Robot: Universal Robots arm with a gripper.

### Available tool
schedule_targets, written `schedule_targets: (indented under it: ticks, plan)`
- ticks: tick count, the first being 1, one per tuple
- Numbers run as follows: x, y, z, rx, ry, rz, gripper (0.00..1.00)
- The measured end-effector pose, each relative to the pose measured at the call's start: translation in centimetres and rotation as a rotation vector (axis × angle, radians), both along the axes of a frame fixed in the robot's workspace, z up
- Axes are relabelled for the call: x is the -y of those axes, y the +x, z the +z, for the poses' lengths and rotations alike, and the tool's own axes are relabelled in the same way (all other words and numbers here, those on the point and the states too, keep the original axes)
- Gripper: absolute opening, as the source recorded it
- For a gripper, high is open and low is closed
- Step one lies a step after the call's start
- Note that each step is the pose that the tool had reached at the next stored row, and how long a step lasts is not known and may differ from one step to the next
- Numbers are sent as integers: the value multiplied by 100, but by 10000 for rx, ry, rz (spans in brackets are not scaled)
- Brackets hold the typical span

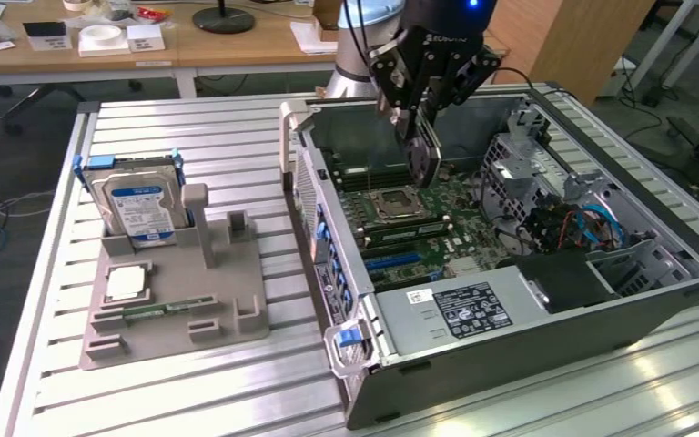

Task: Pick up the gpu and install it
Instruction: 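Pick up the gpu and move the gpu toward the slot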

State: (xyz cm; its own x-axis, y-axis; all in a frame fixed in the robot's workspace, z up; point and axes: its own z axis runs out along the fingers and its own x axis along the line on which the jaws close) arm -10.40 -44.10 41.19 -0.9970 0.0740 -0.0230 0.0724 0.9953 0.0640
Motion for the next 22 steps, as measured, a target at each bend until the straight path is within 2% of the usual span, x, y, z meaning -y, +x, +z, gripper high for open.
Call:
schedule_targets:
  ticks: [16, 22]
  plan:
    - [0, 54, 0, 0, 0, 2, 27]
    - [0, 113, 0, 0, 0, -1, 27]
